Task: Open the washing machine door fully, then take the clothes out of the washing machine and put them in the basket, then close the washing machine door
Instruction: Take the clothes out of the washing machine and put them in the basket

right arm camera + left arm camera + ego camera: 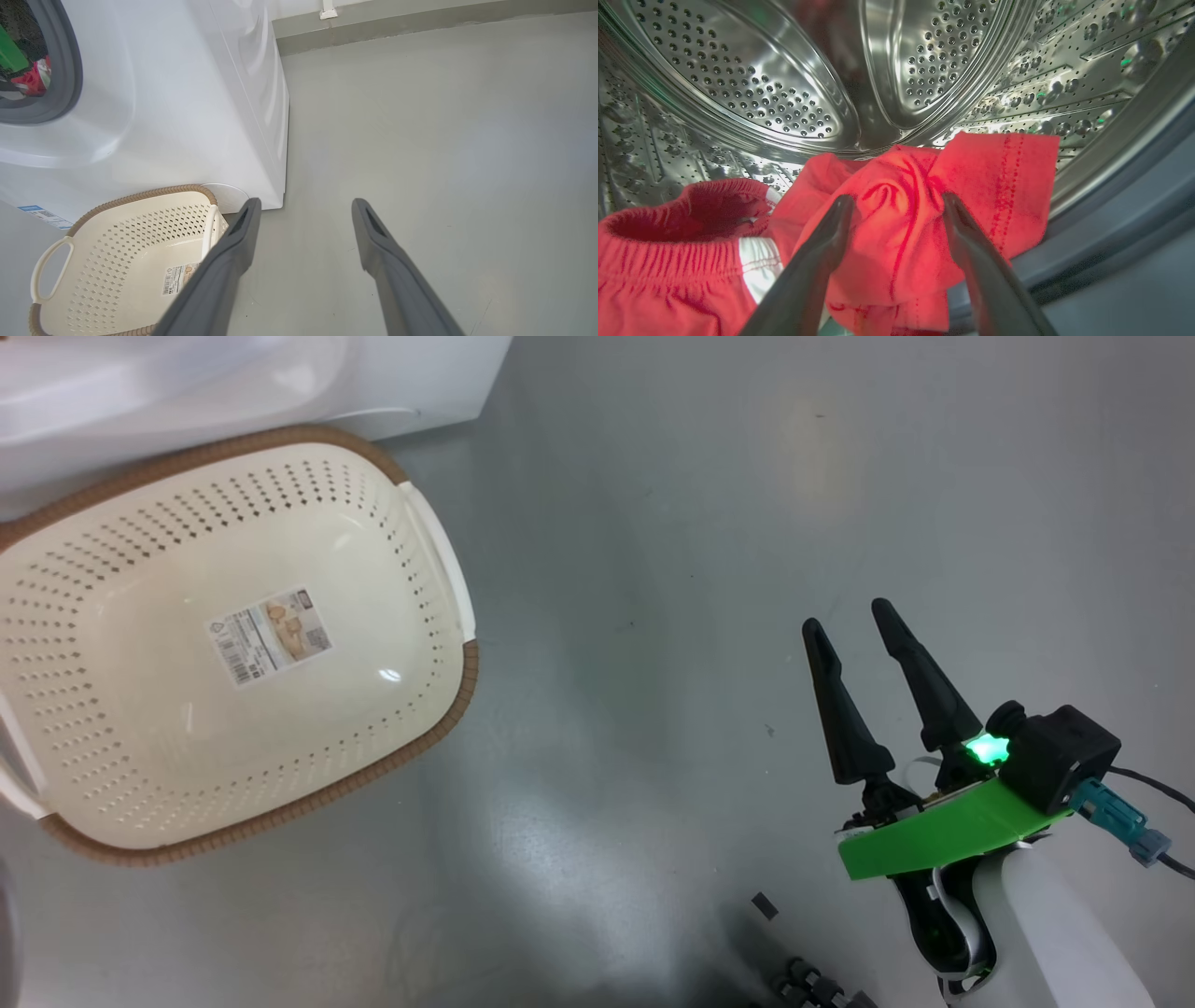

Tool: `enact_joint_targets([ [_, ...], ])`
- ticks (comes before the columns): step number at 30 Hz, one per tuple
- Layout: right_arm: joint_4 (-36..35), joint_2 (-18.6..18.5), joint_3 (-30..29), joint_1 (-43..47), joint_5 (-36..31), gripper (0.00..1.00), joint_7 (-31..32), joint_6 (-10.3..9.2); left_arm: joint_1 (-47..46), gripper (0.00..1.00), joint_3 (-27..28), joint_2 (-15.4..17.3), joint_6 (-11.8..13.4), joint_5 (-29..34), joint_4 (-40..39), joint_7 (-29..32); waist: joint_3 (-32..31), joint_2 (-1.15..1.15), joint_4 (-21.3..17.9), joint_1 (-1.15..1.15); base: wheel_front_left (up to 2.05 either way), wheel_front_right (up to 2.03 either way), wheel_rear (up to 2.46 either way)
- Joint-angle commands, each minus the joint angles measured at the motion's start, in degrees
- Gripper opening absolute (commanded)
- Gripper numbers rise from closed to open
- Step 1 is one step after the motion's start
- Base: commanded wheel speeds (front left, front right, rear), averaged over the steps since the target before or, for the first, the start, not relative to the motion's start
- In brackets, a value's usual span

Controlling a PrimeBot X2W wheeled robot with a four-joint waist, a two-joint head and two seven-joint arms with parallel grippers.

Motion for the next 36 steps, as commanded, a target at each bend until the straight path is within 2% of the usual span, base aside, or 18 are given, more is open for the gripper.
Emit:
enact_joint_targets([
  [1, -1.39, -0.11, 1.07, 0.05, 0.48, 1.0, -0.36, 0.42, -0.56, 1.0, -0.14, 2.83, 0.61, 0.54, -0.63, -0.28, 0.03, 0.0, -0.29, 0.0, 0.0, 0.0, 0.0],
  [6, -1.74, -0.11, 1.36, 0.38, 0.55, 1.0, -0.36, 0.42, -0.86, 1.0, -1.06, 4.02, 1.4, 1.17, 2.17, -0.28, -0.25, 0.0, -0.9, 0.0, 0.0, 0.0, 0.0],
  [15, -2.31, -0.11, 1.45, 0.67, 0.51, 1.0, -0.36, 0.42, -1.57, 1.0, -2.35, 4.16, 2.01, 1.28, 4.64, -0.28, -0.4, 0.0, -0.62, 0.0, 0.0, 0.0, 0.0],
  [16, -2.35, -0.11, 1.46, 0.63, 0.5, 1.0, -0.36, 0.42, -1.61, 0.97, -2.52, 4.17, 2.09, 1.32, 4.84, -0.28, -0.42, 0.0, -0.58, 0.0, 0.0, 0.0, 0.0],
  [18, -2.44, -0.11, 1.52, 0.56, 0.47, 1.0, -0.36, 0.42, -1.65, 0.57, -2.73, 4.13, 2.11, 1.22, 5.2, -0.28, -0.47, 0.0, -0.53, 0.0, 0.0, 0.0, 0.0],
  [19, -2.47, -0.11, 1.51, 0.53, 0.46, 1.0, -0.36, 0.42, -1.63, 0.44, -2.84, 4.1, 2.14, 1.17, 5.35, -0.27, -0.47, 0.0, -0.49, 0.0, 0.0, 0.0, 0.0],
  [22, -2.49, -0.11, 1.5, 0.4, 0.41, 1.0, -0.36, 0.42, -1.52, 0.11, -3.02, 4.01, 2.23, 0.89, 5.7, -0.2, -0.56, 0.0, -0.42, 0.0, 0.0, 0.0, 0.0],
  [23, -2.5, -0.11, 1.46, 0.35, 0.39, 1.0, -0.36, 0.42, -1.47, 0.05, -3.11, 3.98, 2.23, 0.82, 5.78, -0.2, -0.58, 0.0, -0.38, 0.0, 0.0, 0.0, 0.0],
  [25, -2.5, -0.11, 1.29, 0.32, 0.3, 1.0, -0.36, 0.42, -1.35, 0.0, -3.28, 3.82, 2.26, 0.67, 5.9, -0.21, -0.7, 0.0, -0.2, 0.0, 0.0, 0.0, 0.0],
  [30, -2.4, -0.1, 0.89, 0.27, -0.02, 1.0, -0.36, 0.42, -0.66, 0.0, -3.08, 3.05, 2.16, -0.36, 5.84, -0.24, -1.46, 0.0, 0.54, 0.0, 0.0, 0.0, 0.0],
  [36, -2.17, -0.1, 0.23, 0.43, -0.64, 1.0, -0.36, 0.42, 3.59, 0.0, -1.65, 1.89, 2.19, -2.41, -0.37, -0.27, -3.31, 0.0, 1.99, 0.0, 0.0, 0.0, 0.0],
])
